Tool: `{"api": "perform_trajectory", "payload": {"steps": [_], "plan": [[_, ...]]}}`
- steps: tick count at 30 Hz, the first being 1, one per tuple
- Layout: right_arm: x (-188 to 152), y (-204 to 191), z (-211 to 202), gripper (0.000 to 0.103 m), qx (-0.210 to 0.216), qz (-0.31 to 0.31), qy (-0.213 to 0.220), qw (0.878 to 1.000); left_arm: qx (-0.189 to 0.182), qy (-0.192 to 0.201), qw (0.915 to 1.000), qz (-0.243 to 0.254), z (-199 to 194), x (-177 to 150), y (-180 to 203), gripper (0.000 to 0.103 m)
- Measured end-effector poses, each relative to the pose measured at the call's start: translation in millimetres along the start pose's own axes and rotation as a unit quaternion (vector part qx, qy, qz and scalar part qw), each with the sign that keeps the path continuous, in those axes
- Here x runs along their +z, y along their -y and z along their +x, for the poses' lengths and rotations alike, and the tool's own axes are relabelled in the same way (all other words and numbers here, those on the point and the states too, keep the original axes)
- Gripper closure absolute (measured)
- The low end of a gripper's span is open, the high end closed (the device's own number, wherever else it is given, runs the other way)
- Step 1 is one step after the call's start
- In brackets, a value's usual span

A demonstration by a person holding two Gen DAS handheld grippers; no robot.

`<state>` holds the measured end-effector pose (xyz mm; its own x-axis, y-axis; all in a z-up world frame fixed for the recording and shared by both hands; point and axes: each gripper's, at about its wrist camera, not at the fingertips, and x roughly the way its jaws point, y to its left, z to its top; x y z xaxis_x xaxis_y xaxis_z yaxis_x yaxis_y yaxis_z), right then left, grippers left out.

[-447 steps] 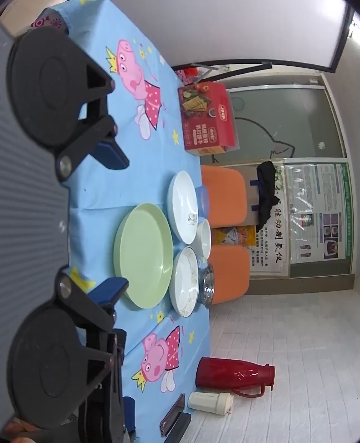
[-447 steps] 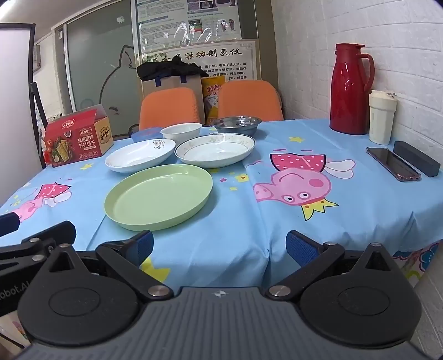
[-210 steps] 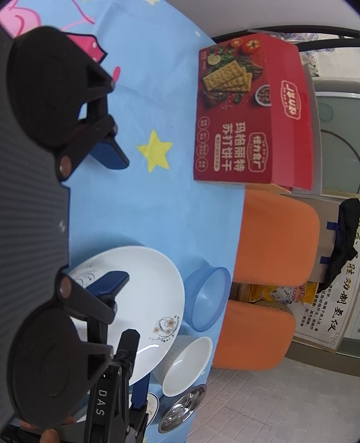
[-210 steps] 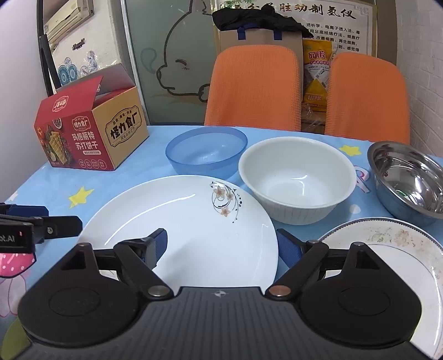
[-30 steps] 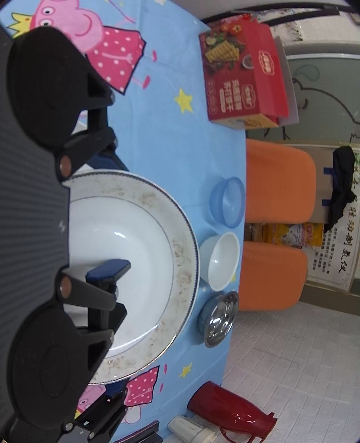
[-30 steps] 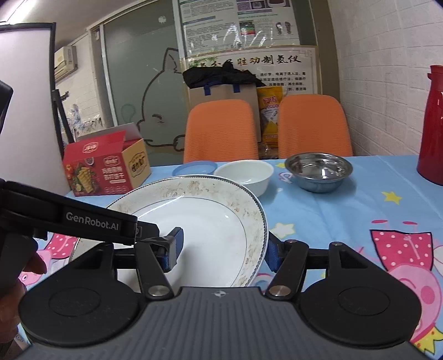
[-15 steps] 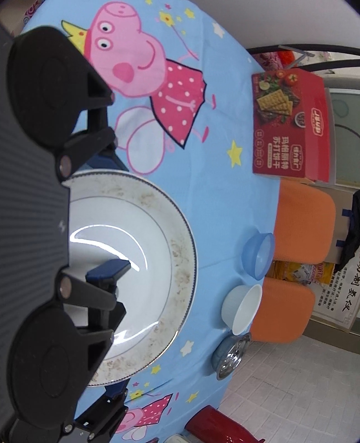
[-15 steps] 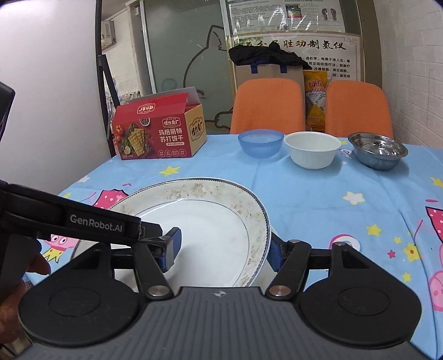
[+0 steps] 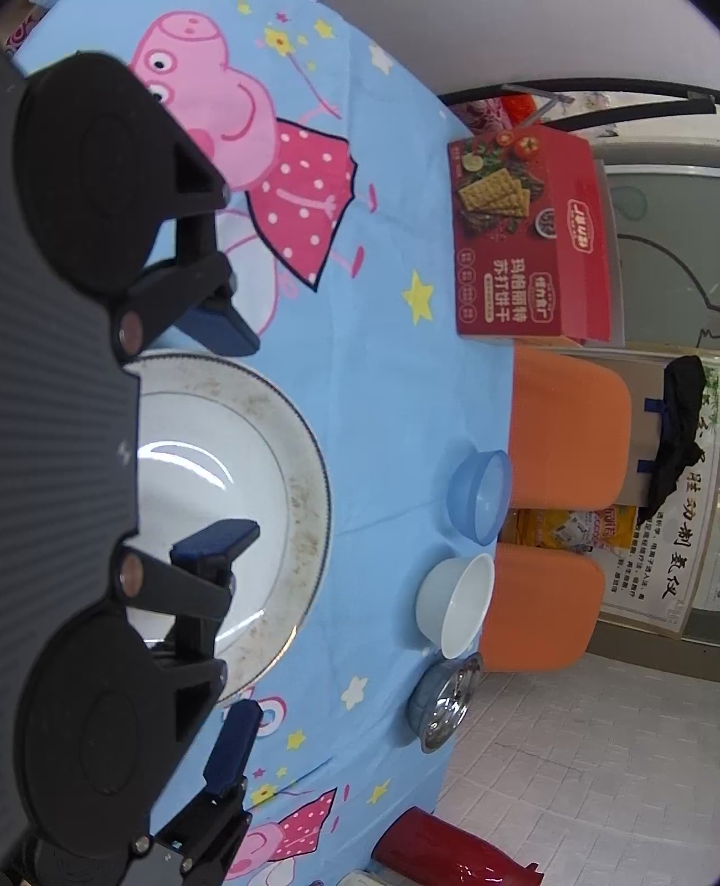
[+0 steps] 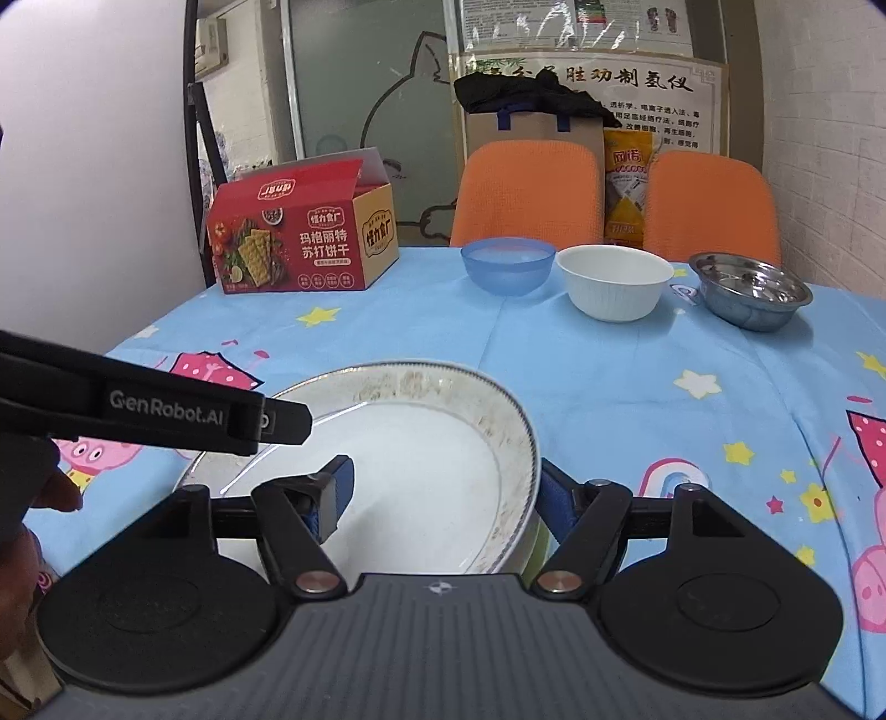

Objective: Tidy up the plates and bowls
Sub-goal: 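Lift the gold-rimmed plate with both tools and carry it toward the stack, then lower the gold-rimmed plate onto the plate stack and open both tools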

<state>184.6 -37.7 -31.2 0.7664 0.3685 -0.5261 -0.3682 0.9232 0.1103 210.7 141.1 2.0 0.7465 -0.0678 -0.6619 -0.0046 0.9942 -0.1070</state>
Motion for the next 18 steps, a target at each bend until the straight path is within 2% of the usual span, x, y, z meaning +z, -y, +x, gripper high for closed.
{"api": "perform_trajectory", "payload": {"steps": [8, 11, 13, 18], "plan": [[7, 12, -15, 0.000, -0.006, 0.012, 0.040, 0.999, -0.006, 0.011, 0.9999, 0.004, -4, 6, 7, 0.042], [8, 20, -16, 0.000, -0.008, 0.020, 0.039, 0.999, -0.012, 0.010, 0.9998, 0.010, -4, 7, 13, 0.040], [7, 26, -16, 0.000, -0.012, 0.026, 0.037, 0.999, -0.013, 0.008, 0.9998, 0.012, -3, 8, 18, 0.035], [4, 46, -19, 0.000, -0.016, 0.050, 0.034, 0.998, -0.014, 0.009, 0.9996, 0.022, -2, 10, 31, 0.033]]}}
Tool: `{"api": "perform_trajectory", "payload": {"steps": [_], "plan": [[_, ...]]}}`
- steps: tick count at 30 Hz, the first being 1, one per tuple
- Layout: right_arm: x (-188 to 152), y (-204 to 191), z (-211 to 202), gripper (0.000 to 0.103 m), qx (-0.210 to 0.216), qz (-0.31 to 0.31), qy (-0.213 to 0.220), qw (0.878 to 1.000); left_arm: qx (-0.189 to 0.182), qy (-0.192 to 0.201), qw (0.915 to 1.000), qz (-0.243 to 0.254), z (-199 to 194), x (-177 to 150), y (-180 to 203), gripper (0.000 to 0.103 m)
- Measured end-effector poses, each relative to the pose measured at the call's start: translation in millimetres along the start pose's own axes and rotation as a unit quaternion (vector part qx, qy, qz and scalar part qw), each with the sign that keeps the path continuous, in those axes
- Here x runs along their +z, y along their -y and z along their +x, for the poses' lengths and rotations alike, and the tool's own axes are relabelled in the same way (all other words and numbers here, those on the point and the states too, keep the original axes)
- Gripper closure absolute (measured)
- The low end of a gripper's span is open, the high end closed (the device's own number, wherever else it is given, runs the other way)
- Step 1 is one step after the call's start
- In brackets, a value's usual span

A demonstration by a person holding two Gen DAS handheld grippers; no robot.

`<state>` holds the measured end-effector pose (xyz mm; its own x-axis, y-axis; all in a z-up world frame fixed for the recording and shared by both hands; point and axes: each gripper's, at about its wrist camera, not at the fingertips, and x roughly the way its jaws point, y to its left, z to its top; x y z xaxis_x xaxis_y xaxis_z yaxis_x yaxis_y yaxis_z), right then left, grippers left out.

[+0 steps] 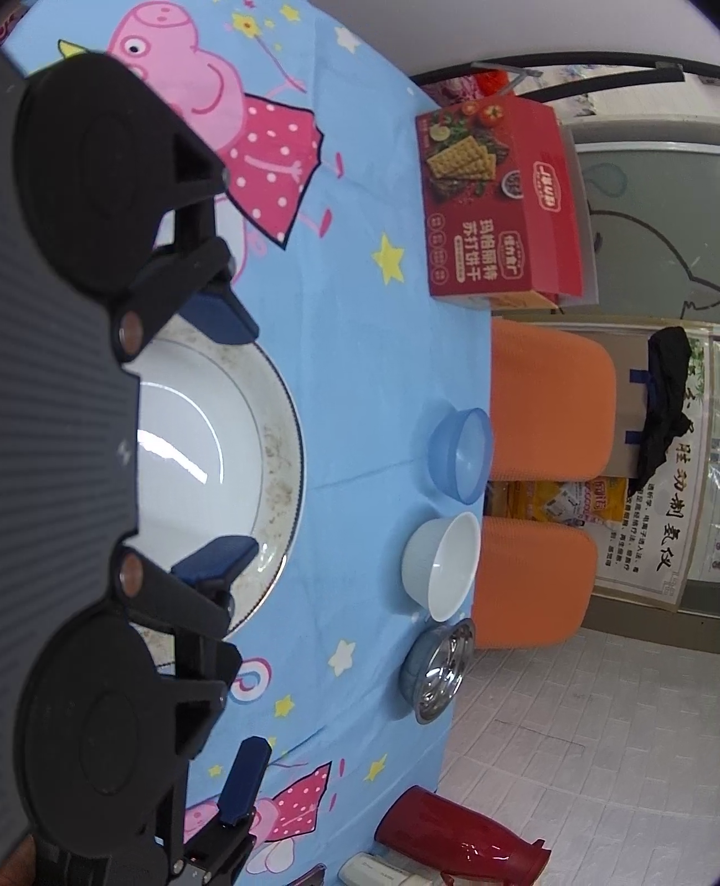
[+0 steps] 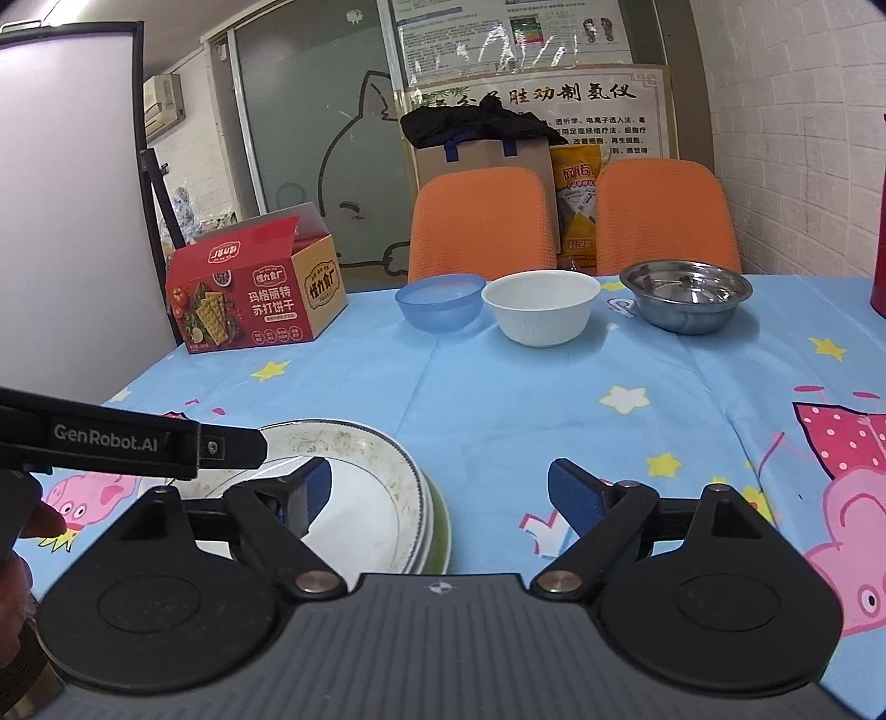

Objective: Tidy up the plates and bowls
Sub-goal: 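Lower the gold-rimmed plate onto the plate stack and open both tools, then move both tools to the steel bowl and close on its rim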

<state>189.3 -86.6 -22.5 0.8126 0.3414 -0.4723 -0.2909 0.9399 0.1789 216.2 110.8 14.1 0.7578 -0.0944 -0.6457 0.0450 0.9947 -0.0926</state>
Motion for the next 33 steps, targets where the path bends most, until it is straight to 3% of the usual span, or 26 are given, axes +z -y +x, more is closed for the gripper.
{"api": "perform_trajectory", "payload": {"steps": [14, 23, 33], "plan": [[-4, 79, -13, 0.000, -0.037, 0.079, 0.007, 0.996, -0.011, -0.008, 0.9985, 0.053, 15, 19, 63, 0.028], [-3, 134, -14, 0.000, -0.059, 0.122, 0.012, 0.991, -0.028, -0.023, 0.9942, 0.102, 48, 39, 114, 0.028], [-9, 187, -2, 0.000, -0.089, 0.184, 0.005, 0.979, -0.043, -0.046, 0.9906, 0.121, 86, 58, 136, 0.028]]}}
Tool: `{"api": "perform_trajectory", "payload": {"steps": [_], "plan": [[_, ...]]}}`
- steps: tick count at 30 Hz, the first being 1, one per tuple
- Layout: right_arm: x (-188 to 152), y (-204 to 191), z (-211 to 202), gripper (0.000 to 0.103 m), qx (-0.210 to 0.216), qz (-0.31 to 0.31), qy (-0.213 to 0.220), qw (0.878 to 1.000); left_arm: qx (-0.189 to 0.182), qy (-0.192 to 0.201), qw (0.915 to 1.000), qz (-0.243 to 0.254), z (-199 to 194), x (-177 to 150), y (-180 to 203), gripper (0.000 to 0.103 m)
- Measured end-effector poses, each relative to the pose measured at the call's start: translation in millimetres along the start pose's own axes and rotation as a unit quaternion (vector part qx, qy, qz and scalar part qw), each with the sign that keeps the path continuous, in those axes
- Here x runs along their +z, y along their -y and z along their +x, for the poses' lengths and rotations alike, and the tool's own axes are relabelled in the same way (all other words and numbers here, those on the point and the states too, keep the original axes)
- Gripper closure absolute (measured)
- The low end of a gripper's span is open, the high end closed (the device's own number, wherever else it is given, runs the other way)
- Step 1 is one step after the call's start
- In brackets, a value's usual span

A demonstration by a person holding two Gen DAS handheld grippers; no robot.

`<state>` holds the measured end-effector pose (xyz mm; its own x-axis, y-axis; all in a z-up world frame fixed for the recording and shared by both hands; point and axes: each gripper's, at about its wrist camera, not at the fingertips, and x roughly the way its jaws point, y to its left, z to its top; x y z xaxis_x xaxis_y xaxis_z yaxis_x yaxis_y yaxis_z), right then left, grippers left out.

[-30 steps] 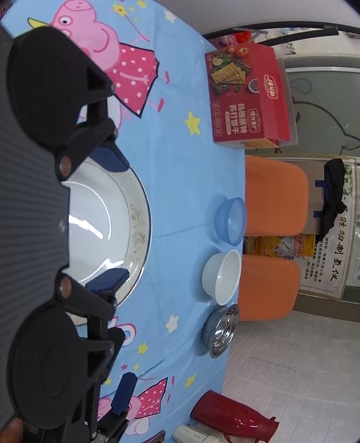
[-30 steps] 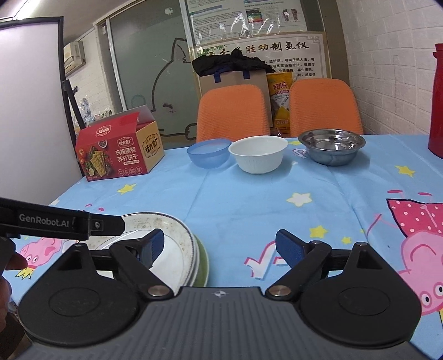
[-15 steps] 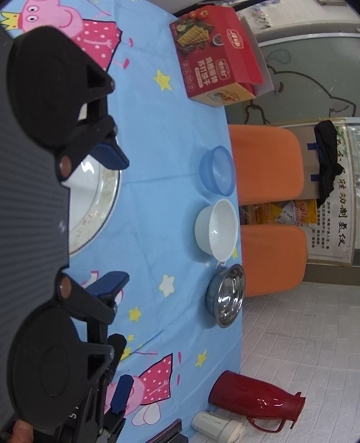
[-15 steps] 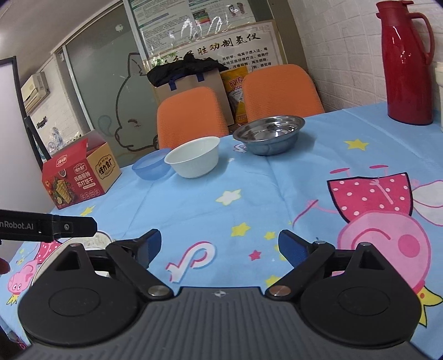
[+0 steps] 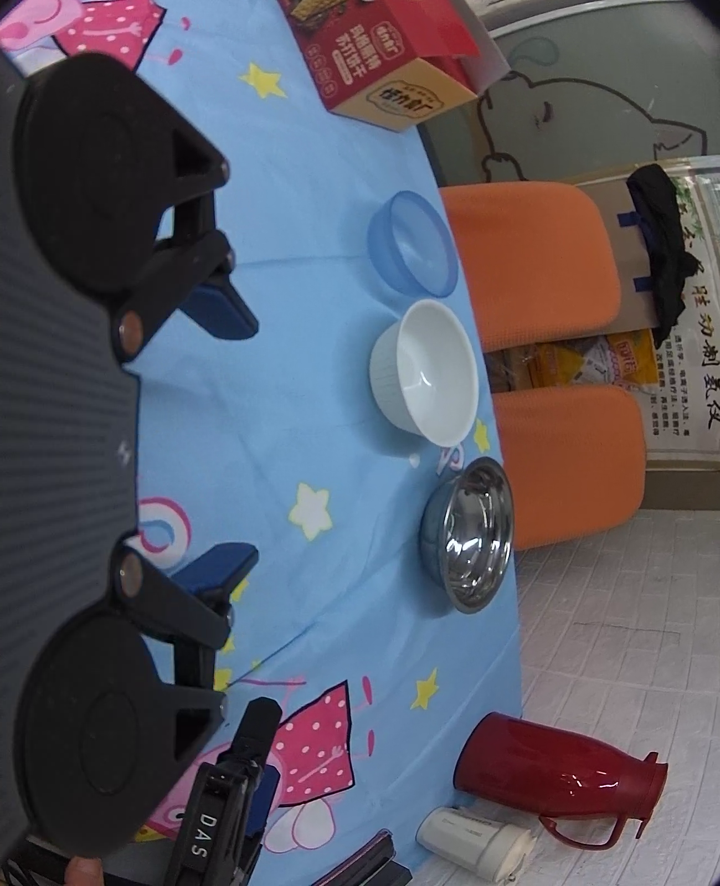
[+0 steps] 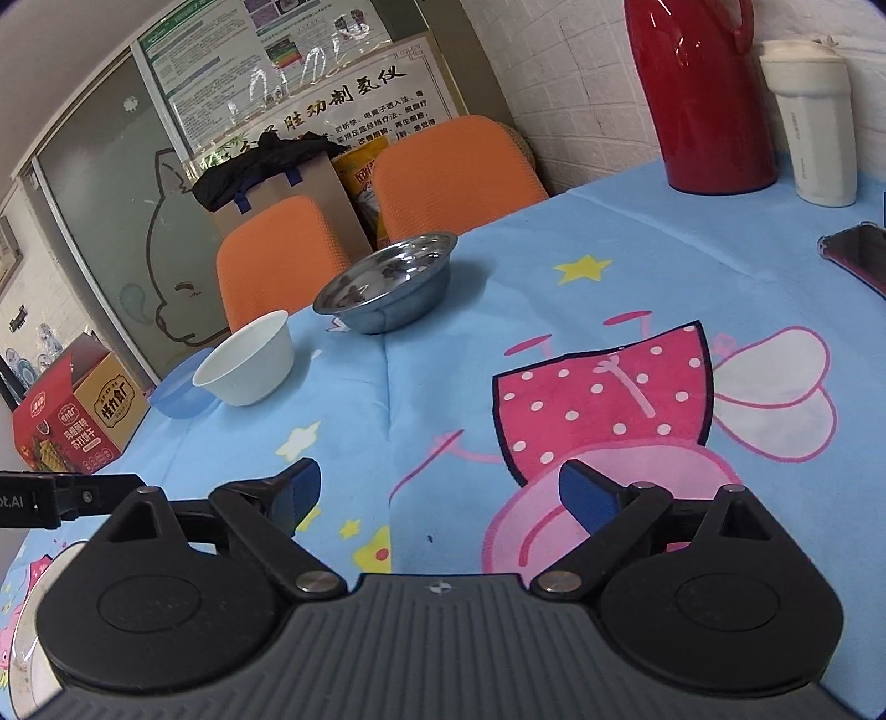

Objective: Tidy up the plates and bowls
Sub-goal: 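Move both tools to the steel bowl and close on its rim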

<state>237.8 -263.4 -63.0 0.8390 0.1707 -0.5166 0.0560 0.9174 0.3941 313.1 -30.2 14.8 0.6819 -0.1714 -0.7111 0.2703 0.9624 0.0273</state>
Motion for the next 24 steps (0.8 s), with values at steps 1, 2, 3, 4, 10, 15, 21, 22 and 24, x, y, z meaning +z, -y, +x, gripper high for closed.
{"api": "perform_trajectory", "payload": {"steps": [1, 2, 3, 4, 10, 15, 21, 22, 24], "plan": [[2, 1, 3, 0.000, 0.002, 0.000, -0.002, 1.000, -0.002, -0.002, 1.0000, 0.002, 4, 7, 0, 0.028], [4, 1, 5, 0.000, 0.006, -0.001, -0.005, 1.000, -0.005, 0.002, 1.0000, 0.002, 7, 14, 0, 0.028], [9, 0, 9, 0.000, 0.011, -0.002, -0.009, 1.000, -0.008, 0.008, 0.9999, 0.000, 10, 25, -1, 0.028], [17, -2, 12, 0.000, 0.020, -0.005, -0.011, 1.000, -0.009, 0.013, 0.9999, -0.004, 12, 36, -2, 0.028], [96, -23, 45, 0.000, 0.027, -0.035, 0.051, 0.998, -0.034, 0.058, 0.9974, -0.024, 49, 115, -4, 0.028], [139, -19, 127, 0.000, -0.023, -0.056, 0.022, 0.998, -0.048, 0.035, 0.9971, -0.049, 112, 157, -5, 0.028], [140, -1, 184, 0.000, -0.060, -0.074, -0.026, 0.995, -0.047, -0.005, 0.9985, -0.027, 181, 181, 4, 0.028], [139, 1, 188, 0.000, -0.063, -0.072, -0.031, 0.995, -0.043, -0.013, 0.9987, -0.025, 191, 182, 5, 0.028], [137, 3, 193, 0.000, -0.058, -0.071, -0.043, 0.995, -0.035, -0.027, 0.9987, -0.025, 211, 183, 7, 0.028]]}}
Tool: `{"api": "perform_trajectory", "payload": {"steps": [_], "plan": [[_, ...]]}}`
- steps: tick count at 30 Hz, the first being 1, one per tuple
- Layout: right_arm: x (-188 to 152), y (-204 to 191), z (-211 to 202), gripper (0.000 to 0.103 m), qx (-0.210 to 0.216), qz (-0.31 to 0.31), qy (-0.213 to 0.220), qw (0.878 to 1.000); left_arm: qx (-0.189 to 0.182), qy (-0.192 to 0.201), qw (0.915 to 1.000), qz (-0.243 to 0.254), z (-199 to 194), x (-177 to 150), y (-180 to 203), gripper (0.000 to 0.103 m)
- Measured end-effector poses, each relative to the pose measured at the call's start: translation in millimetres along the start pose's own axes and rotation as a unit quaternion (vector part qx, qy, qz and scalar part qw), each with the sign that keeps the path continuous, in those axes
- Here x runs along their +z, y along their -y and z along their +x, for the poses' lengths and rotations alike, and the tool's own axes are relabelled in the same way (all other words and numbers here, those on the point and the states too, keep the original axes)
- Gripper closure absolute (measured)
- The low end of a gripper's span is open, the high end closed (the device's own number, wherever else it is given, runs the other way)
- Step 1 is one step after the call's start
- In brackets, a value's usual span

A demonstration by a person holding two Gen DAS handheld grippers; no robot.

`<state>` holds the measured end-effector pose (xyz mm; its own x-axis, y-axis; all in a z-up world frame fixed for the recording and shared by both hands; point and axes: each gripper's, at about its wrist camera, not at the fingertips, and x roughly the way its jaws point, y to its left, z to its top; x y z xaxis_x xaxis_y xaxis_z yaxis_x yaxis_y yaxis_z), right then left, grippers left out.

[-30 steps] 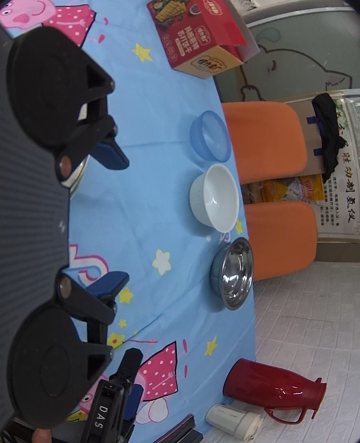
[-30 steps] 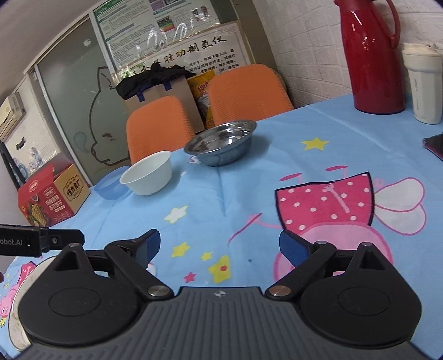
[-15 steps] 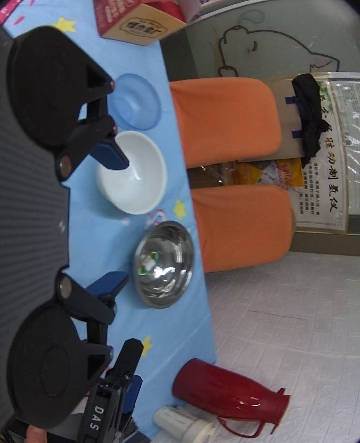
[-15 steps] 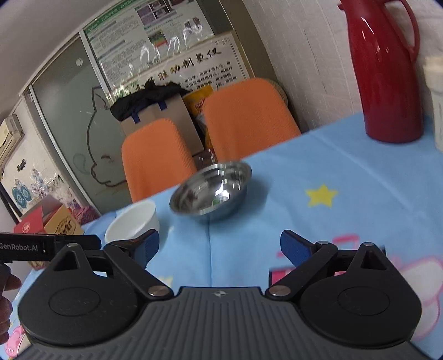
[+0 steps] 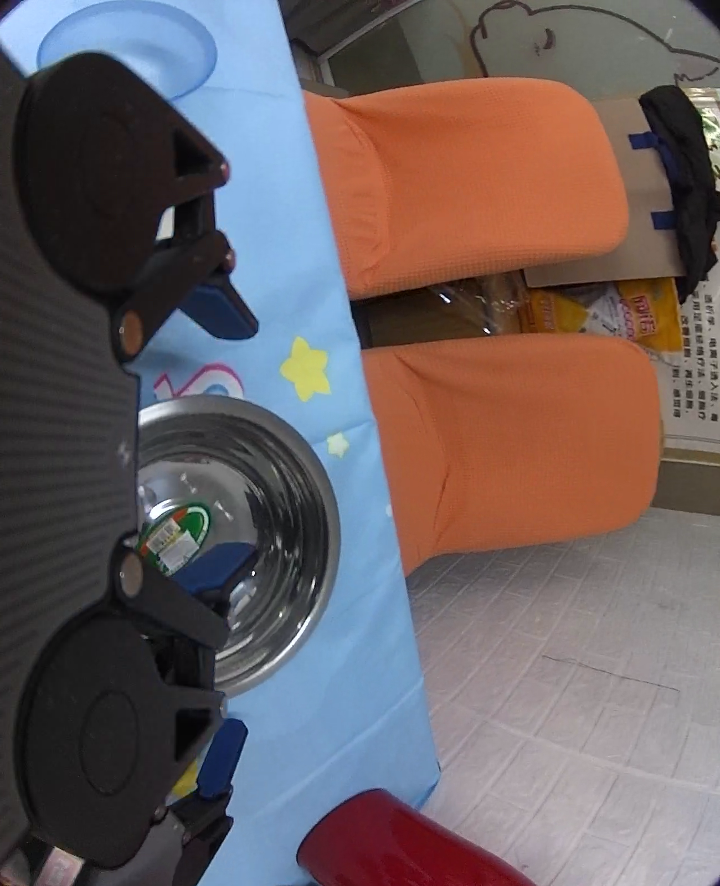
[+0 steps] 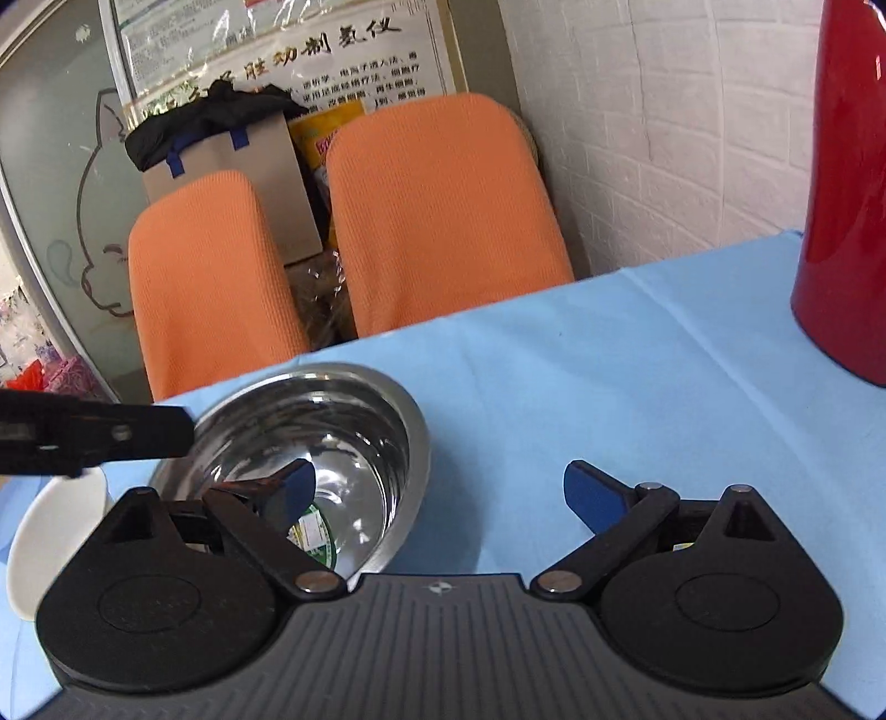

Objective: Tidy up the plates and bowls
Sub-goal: 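Move both tools to the steel bowl and close on its rim, then lift the steel bowl with both tools and carry it toward the stack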

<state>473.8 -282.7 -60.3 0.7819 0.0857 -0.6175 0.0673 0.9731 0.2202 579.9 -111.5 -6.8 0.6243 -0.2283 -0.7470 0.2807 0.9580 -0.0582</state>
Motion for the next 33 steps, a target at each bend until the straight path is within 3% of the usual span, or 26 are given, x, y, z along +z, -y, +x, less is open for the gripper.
{"api": "perform_trajectory", "payload": {"steps": [8, 9, 10, 11, 12, 13, 16, 22, 26, 29, 33], "plan": [[-7, -11, 5, 0.000, 0.010, -0.026, -0.003, 1.000, -0.001, -0.023, 0.9996, 0.014, 27, -8, 8, 0.031], [-7, -13, 6, 0.000, 0.006, -0.031, -0.001, 0.999, -0.002, -0.026, 0.9995, 0.019, 28, -8, 9, 0.036], [-8, -14, 5, 0.000, 0.003, -0.036, 0.001, 0.999, -0.003, -0.031, 0.9992, 0.026, 31, -9, 11, 0.055], [-8, -16, 5, 0.000, 0.000, -0.042, 0.007, 0.999, 0.000, -0.037, 0.9988, 0.034, 33, -9, 13, 0.063], [-8, -18, 6, 0.006, -0.005, -0.053, 0.010, 0.999, -0.003, -0.041, 0.9985, 0.037, 34, -10, 13, 0.067], [-9, -20, 5, 0.033, -0.014, -0.061, 0.013, 0.998, -0.005, -0.043, 0.9983, 0.039, 35, -12, 13, 0.068], [-7, -19, 5, 0.053, 0.007, -0.058, 0.007, 0.998, 0.002, -0.041, 0.9983, 0.043, 34, -14, 16, 0.069], [-4, -22, -6, 0.053, 0.016, -0.056, 0.008, 0.998, -0.007, -0.026, 0.9992, 0.030, 7, -11, 14, 0.069], [2, -32, -35, 0.049, 0.018, -0.079, 0.041, 0.996, 0.001, -0.008, 0.9993, 0.037, -36, -18, 15, 0.069], [-5, -41, -63, 0.046, 0.033, -0.096, 0.059, 0.993, 0.015, 0.014, 0.9989, 0.043, -75, -32, 19, 0.068], [-25, -53, -106, 0.042, 0.048, -0.117, 0.069, 0.990, 0.005, 0.026, 0.9990, 0.035, -122, -65, 26, 0.068]]}}
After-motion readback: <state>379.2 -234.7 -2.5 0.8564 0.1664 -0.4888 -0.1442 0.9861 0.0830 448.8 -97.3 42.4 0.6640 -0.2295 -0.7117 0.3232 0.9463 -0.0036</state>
